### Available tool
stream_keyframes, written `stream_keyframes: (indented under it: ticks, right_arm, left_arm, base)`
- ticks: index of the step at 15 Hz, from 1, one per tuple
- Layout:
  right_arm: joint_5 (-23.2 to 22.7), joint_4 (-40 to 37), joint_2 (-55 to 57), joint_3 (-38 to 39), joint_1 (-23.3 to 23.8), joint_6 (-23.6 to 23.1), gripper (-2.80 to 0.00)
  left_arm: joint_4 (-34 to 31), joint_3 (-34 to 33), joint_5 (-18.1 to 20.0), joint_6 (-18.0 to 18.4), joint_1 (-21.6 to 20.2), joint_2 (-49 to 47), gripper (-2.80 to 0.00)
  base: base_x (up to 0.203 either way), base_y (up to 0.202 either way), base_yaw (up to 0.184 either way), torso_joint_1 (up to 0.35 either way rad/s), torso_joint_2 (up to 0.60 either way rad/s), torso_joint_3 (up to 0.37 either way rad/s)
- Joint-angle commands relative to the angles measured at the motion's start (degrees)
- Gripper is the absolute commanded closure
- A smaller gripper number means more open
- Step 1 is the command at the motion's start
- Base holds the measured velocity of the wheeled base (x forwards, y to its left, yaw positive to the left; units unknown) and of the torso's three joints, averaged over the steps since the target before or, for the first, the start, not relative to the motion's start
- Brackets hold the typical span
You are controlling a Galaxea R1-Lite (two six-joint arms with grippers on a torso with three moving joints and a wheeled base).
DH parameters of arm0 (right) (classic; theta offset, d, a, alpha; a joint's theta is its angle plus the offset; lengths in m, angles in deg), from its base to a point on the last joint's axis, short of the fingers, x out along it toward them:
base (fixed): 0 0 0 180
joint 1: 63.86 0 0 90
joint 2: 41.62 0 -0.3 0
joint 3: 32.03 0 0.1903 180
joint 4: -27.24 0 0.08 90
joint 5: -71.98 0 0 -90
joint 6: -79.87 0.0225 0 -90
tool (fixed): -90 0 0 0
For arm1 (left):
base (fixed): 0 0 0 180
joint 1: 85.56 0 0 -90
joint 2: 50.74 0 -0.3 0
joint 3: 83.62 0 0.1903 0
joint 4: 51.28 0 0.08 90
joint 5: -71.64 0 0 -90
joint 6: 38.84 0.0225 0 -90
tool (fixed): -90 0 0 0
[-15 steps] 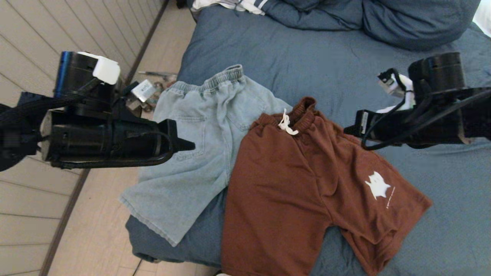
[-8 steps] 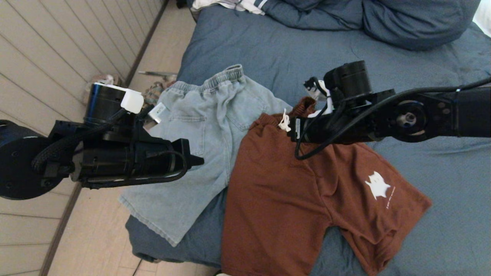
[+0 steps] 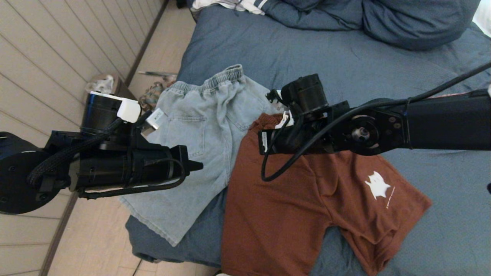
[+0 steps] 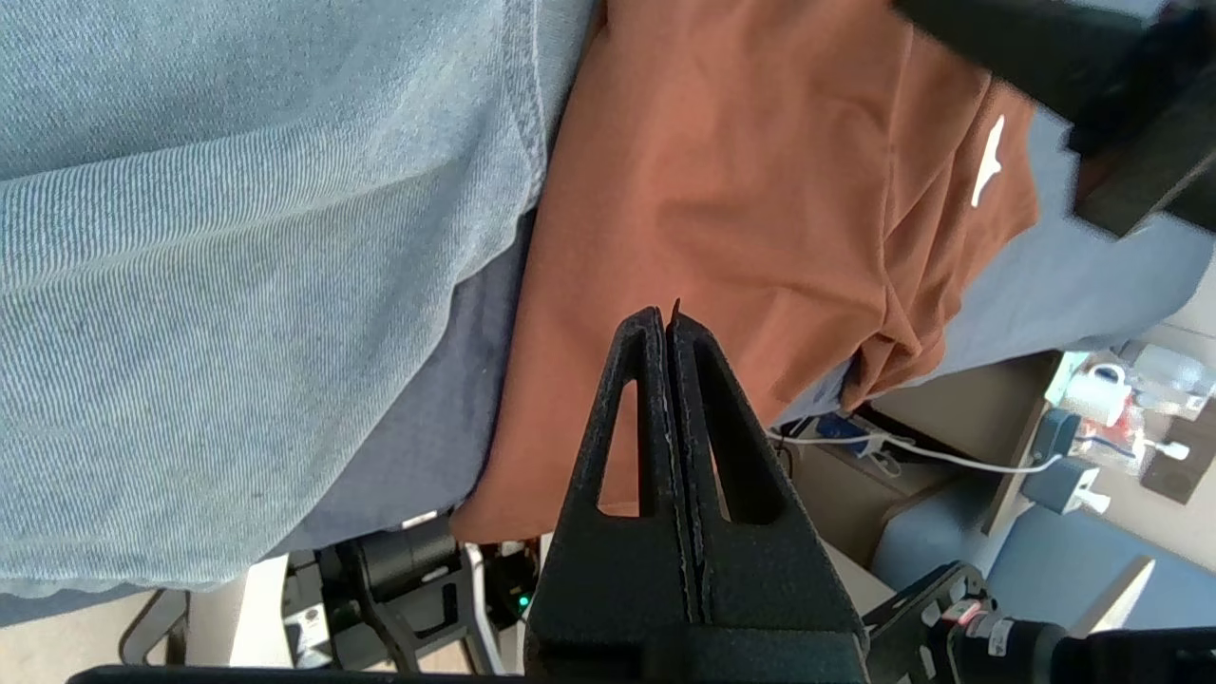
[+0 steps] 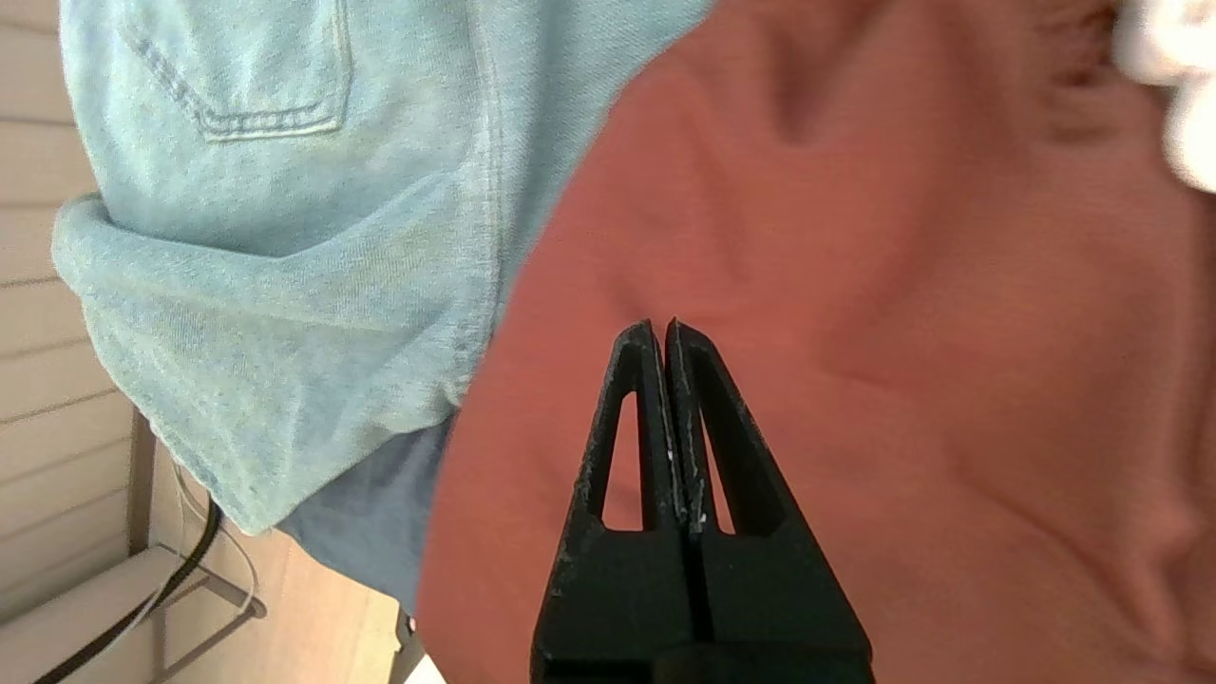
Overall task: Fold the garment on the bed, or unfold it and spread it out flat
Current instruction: Fold the brown shorts
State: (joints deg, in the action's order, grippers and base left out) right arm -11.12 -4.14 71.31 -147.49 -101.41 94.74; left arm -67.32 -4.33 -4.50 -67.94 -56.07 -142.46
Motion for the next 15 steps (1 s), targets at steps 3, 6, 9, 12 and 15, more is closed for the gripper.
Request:
stream_keyframes:
  ticks: [3,6,9,12,15]
  right_arm:
    - [1.92,-0.12,1.79,0.35,-1.86,-0.22,0.00]
    - [3.89,-0.02,-1.22,8.82,-4.89,-1.07,0.00]
    - [7.03,0.23,-3.52,19.05,-12.09,-1.78,0.00]
    - [8.71,0.94,-2.93,24.15,-17.29,-2.04,0.00]
    - [9.33,3.61,1.38,24.41,-19.59,-2.72,0.00]
  left_arm:
    - [0.06,-0.20,0.03,-0.08,-0.05,-0.12,0.00]
    - [0.16,-0.11,-0.20,-0.17,-0.67,1.86,0.00]
    - [0.23,-0.64,0.03,-0.22,-2.84,3.74,0.00]
    - [0.32,-2.04,-0.06,-0.17,-2.85,2.77,0.00]
    - [0.32,-2.04,-0.24,-0.08,-3.00,2.28,0.00]
  base:
    - [0.000,0.000,0.000,0.000,0.00,0.000]
    - [0.000,0.000,0.000,0.000,0.00,0.000]
    - [0.000,0.000,0.000,0.000,0.00,0.000]
    - [0.000,0.000,0.000,0.000,0.00,0.000]
    - [0.000,0.000,0.000,0.000,0.00,0.000]
